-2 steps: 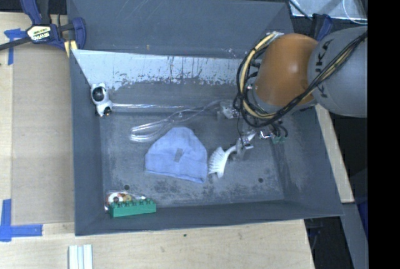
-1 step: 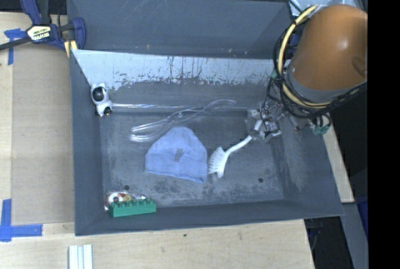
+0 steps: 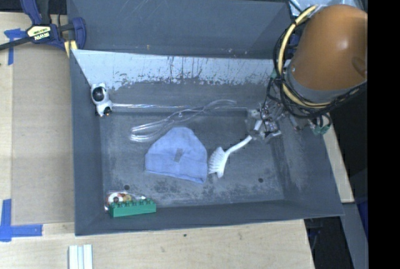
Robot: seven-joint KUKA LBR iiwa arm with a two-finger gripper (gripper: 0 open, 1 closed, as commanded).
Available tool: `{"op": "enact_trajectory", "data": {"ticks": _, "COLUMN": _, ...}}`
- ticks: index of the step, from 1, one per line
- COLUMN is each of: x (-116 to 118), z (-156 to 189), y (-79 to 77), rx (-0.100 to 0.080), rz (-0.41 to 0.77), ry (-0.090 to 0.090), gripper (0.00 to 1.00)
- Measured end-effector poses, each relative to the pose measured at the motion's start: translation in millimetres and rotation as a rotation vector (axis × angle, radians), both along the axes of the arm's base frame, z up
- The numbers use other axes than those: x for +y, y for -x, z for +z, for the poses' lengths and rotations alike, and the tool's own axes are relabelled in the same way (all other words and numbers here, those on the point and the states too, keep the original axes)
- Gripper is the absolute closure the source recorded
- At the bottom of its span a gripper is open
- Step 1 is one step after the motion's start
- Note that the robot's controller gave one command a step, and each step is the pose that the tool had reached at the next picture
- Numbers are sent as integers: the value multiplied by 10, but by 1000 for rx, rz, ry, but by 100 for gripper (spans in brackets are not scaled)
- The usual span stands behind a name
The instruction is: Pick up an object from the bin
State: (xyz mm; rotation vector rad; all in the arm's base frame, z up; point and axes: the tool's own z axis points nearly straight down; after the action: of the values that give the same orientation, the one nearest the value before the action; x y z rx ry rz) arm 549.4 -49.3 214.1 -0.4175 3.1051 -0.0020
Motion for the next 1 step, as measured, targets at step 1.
{"op": "enact_trajectory", "data": {"ticks": 1, "x": 356, "z": -584, "y": 97, "rx": 2, "rz": -18, "ry": -2, "gripper": 100}}
